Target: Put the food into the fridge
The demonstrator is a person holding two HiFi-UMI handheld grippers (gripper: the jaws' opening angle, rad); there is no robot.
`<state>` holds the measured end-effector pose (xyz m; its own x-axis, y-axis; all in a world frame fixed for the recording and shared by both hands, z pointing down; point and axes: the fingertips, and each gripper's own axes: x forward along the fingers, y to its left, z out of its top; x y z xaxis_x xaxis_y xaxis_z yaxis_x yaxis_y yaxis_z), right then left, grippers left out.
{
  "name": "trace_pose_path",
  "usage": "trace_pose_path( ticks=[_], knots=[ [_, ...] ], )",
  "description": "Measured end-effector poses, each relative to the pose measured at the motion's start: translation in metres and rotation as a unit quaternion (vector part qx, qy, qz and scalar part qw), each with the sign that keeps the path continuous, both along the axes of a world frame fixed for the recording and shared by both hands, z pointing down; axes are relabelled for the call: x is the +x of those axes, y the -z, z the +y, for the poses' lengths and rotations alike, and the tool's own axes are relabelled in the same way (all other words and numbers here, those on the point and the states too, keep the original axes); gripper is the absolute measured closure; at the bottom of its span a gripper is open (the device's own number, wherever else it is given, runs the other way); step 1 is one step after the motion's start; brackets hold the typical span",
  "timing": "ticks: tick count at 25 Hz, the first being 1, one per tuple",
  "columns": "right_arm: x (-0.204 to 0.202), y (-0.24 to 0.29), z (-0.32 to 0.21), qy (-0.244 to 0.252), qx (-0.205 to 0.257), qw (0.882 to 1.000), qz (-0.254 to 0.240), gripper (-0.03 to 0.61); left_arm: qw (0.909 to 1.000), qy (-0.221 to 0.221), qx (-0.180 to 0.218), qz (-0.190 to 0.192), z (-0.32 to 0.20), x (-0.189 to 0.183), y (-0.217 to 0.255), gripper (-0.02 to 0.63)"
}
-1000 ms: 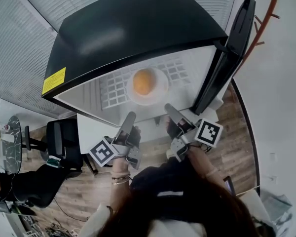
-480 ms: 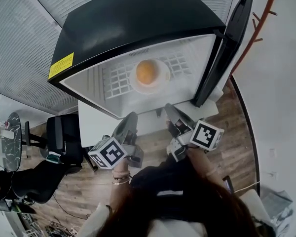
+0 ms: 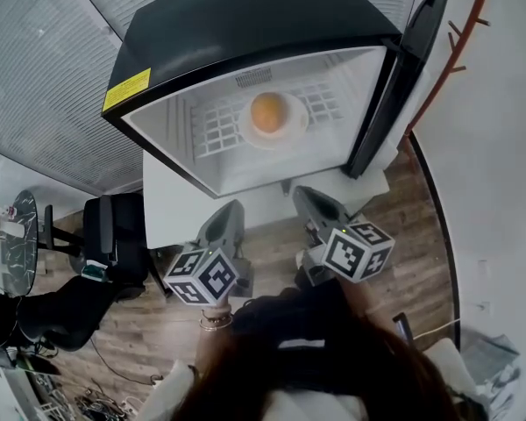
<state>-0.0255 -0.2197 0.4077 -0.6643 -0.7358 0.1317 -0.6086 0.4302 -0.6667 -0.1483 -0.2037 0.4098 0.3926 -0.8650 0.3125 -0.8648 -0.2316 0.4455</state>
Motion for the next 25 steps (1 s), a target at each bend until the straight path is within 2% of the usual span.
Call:
trace_pose_path(
  ticks=[3,5,8,11,15,25],
  knots=[
    [-0.005,-0.001,0.011,0.005,0.014,0.999,0.039,0.588,0.9998,0.0,0.005,-0.02,0.011,-0.003,0.002,0.603],
    [-0.008,-0.002,0.018,0.009,0.038,0.996,0.084,0.588,0.9997,0.001,0.004,-0.023,0.018,-0.005,0.001,0.603],
    [-0.013,0.0,0.028,0.011,0.079,0.986,0.148,0.584,0.9996,0.004,0.005,-0.027,0.029,-0.009,0.001,0.603],
    [-0.017,0.001,0.038,0.011,0.094,0.981,0.171,0.584,0.9996,0.004,0.005,-0.029,0.039,-0.012,0.0,0.604],
    [-0.019,0.004,0.048,0.004,0.125,0.966,0.225,0.584,0.9996,0.008,0.004,-0.027,0.05,-0.016,0.0,0.604],
    [-0.024,0.007,0.079,-0.005,0.14,0.954,0.265,0.584,0.9995,0.012,0.01,-0.027,0.082,-0.023,0.001,0.62]
  ],
)
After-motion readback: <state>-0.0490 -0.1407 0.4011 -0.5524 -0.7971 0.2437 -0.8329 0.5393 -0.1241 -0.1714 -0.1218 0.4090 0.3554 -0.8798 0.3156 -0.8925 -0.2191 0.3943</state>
